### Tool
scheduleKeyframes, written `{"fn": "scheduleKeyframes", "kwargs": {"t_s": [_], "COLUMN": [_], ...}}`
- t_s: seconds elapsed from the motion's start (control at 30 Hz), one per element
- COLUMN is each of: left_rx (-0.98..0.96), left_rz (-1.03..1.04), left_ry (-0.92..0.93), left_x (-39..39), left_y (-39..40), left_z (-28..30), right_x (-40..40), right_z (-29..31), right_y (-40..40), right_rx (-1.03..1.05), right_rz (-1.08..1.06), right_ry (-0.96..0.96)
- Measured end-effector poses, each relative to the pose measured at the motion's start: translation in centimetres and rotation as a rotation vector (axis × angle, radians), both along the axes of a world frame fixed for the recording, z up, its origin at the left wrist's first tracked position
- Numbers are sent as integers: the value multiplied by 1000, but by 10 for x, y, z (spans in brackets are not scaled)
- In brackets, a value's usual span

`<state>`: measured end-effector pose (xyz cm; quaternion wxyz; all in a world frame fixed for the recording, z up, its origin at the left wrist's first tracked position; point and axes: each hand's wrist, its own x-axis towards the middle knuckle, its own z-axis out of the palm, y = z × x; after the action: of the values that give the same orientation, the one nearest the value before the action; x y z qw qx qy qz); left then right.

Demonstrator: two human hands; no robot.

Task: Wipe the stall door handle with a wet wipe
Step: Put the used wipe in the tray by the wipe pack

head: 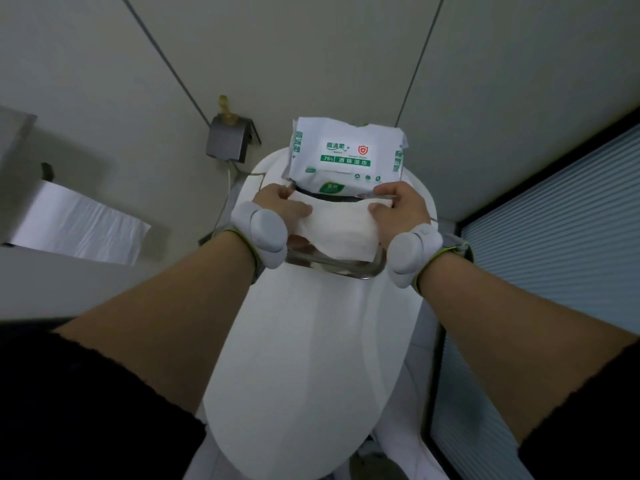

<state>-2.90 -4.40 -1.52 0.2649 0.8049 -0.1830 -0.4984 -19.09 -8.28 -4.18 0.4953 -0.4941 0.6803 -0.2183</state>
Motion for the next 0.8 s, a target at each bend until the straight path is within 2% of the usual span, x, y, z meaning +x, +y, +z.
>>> {"fn": "scheduleKeyframes", "kwargs": {"t_s": [0.1,0.23,0.27,0.33,0.43,0.57,0.67,0.8], "left_rx": [41,179,168,12,-166,-22,32,-2], "left_rz": [-138,-391,-428,-499,-698,-862,-900,-822], "left_ry": [-131,-437,-520,-605,-587,-532,-509,-489], "left_x": [10,14,12,6,-4,-13,-16,-16], "left_y": [3,6,7,6,4,2,5,7], "left_z": [-18,-31,-34,-35,-35,-42,-44,-42], "right_x": [0,-2,-3,-3,5,13,10,11], "right_z": [-5,-13,-14,-13,-13,-18,-23,-20], "right_y": [-4,-5,-5,-2,0,2,5,3], "right_rx": [-7,-29,-32,-29,-10,134,251,247], "right_rz": [9,18,22,39,72,234,312,293], "right_ry": [72,245,242,177,96,71,154,203]}}
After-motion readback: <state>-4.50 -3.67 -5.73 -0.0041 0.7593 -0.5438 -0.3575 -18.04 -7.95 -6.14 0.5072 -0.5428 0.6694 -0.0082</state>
